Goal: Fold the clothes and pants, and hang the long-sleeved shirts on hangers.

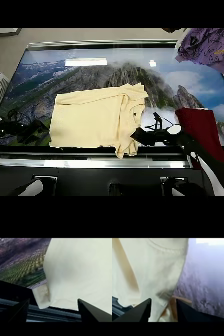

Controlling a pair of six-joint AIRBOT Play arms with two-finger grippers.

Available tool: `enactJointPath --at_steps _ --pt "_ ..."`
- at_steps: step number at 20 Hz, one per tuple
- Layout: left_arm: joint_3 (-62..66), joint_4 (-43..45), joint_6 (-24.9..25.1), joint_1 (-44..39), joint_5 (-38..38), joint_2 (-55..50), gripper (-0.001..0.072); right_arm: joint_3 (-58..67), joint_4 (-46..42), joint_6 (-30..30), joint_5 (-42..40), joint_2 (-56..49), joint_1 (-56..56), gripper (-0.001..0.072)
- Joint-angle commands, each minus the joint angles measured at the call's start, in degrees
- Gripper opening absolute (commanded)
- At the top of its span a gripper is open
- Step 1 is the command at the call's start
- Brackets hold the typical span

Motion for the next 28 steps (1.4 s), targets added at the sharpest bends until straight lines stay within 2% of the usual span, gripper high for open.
enactJointPath --at_steps 1,4,7,8,9,11,14,17,21,28 --pt "-0.11 -0.20 -2.08 -0.02 -0.98 -0.15 0.0689 -0.13 3.67 -0.17 -4.85 0.00 0.79 0.0340" --pt "-0.11 -0.46 -2.16 0.11 -0.46 -0.13 0.0689 -0.13 4.44 -0.42 -4.72 -0.55 0.79 0.0330" --pt "-0.11 -0.44 -1.92 0.15 -0.17 -0.09 0.0689 -0.13 5.33 -1.55 -2.10 -3.32 0.81 0.0209" --pt "-0.11 -0.44 -1.92 0.17 -0.17 0.00 0.0688 -0.13 5.86 -2.93 -1.18 -3.76 0.79 0.0140" --pt "-0.28 -0.42 -1.77 0.17 -0.26 0.37 0.0689 -0.13 5.73 -3.96 -0.76 -3.63 0.79 0.0022" --pt "-2.43 -0.42 1.16 1.86 -0.17 2.29 0.0688 0.13 5.66 -3.93 -0.70 -3.28 0.76 0.0024" --pt "-9.07 -0.87 4.42 8.76 0.11 5.27 0.0689 1.40 5.22 -3.85 0.50 -2.56 0.72 0.0024" --pt "-13.66 -3.98 7.82 12.57 1.92 5.09 0.0688 2.84 3.67 -2.47 0.96 -1.44 0.72 0.0024" --pt "-16.68 -9.97 10.58 11.78 6.38 4.31 0.0688 4.46 3.41 -1.53 1.66 -1.36 0.72 0.0024" --pt "-16.65 -14.32 11.15 4.44 11.96 -1.53 0.0680 5.88 3.02 -1.03 2.75 -1.01 0.72 0.0024"
